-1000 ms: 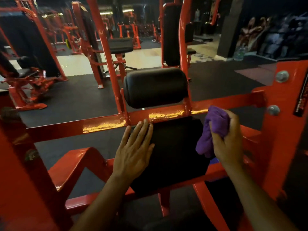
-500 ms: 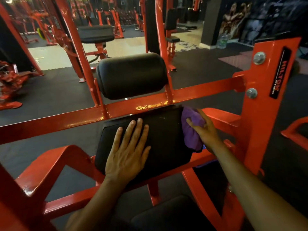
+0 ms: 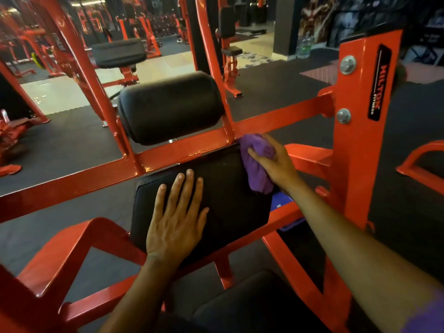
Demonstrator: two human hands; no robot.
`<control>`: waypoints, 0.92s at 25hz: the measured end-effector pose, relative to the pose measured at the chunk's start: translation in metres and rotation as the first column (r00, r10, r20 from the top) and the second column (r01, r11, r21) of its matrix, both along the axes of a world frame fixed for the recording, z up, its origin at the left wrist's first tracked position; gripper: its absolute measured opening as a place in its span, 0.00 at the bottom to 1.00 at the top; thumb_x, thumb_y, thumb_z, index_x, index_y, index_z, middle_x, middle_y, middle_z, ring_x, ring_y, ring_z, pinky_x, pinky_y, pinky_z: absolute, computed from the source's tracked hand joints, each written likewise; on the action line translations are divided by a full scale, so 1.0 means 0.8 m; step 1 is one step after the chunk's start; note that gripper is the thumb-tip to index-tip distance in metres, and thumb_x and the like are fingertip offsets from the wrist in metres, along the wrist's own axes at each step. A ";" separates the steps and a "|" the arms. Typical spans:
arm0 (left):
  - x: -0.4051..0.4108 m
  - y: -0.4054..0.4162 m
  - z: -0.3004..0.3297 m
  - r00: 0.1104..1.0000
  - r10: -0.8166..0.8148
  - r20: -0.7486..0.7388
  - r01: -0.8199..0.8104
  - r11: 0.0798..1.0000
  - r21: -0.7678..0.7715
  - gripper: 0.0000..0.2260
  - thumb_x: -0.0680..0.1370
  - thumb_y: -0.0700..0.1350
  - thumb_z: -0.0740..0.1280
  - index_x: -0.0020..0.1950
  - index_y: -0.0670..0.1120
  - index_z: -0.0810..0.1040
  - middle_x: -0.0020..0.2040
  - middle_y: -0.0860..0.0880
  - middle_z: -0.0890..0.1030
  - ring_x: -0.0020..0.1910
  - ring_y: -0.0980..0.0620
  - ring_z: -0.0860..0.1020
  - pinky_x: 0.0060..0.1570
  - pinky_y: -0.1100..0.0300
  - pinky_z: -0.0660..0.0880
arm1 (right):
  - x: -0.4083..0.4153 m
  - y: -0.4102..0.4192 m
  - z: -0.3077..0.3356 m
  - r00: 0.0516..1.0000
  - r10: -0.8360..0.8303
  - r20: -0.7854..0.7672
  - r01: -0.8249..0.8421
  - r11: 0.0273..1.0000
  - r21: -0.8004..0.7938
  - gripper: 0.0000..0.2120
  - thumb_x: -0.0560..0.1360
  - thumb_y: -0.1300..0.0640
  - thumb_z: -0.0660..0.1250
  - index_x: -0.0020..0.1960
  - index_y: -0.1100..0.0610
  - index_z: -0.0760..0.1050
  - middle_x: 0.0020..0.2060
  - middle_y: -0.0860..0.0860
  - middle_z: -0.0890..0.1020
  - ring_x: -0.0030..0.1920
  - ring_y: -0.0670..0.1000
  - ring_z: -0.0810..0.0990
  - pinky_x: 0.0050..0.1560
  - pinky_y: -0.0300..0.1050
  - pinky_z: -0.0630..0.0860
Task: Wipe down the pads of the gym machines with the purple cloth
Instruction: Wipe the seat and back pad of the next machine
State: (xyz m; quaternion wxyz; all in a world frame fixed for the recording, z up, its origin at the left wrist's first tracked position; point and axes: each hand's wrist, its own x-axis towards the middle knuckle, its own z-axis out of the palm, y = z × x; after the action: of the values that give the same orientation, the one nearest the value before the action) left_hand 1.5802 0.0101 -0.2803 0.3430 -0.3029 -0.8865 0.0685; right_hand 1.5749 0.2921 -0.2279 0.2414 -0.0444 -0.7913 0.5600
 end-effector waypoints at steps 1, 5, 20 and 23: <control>0.000 0.000 0.000 1.000 -0.004 -0.002 0.004 1.000 -0.001 0.30 0.85 0.56 0.53 0.84 0.43 0.55 0.85 0.42 0.51 0.84 0.42 0.50 0.81 0.40 0.48 | 0.014 0.006 -0.024 0.998 -0.054 0.033 0.056 0.997 -0.051 0.15 0.76 0.60 0.74 0.60 0.51 0.75 0.53 0.41 0.81 0.54 0.35 0.80 0.55 0.27 0.70; -0.001 0.001 -0.003 1.000 -0.004 -0.024 0.004 1.000 0.023 0.30 0.85 0.56 0.52 0.84 0.42 0.56 0.85 0.41 0.51 0.84 0.42 0.51 0.81 0.40 0.49 | 0.072 0.029 -0.115 0.954 -0.195 0.228 0.288 0.809 -0.512 0.17 0.72 0.48 0.76 0.57 0.54 0.79 0.59 0.58 0.83 0.58 0.55 0.82 0.56 0.44 0.77; 0.005 0.010 -0.017 0.999 0.038 -0.001 -0.038 0.996 0.079 0.30 0.86 0.55 0.53 0.85 0.43 0.53 0.85 0.43 0.50 0.84 0.45 0.48 0.81 0.40 0.46 | 0.041 -0.023 -0.152 0.911 -0.373 0.178 0.398 0.680 -0.616 0.10 0.77 0.46 0.71 0.55 0.50 0.78 0.55 0.54 0.83 0.58 0.54 0.82 0.65 0.57 0.76; 0.006 0.007 -0.022 0.999 0.038 -0.011 -0.037 0.996 0.078 0.30 0.86 0.54 0.54 0.85 0.43 0.53 0.85 0.43 0.50 0.84 0.44 0.48 0.81 0.40 0.48 | 0.054 -0.031 -0.168 0.911 -0.368 0.184 0.404 0.718 -0.566 0.23 0.71 0.32 0.69 0.52 0.50 0.78 0.51 0.52 0.83 0.53 0.52 0.82 0.62 0.57 0.78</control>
State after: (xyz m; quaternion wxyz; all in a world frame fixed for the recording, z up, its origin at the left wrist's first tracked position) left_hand 1.5850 0.0158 -0.2983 0.3586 -0.2723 -0.8919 0.0421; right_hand 1.6179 0.2674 -0.3620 0.3033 -0.2978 -0.5560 0.7143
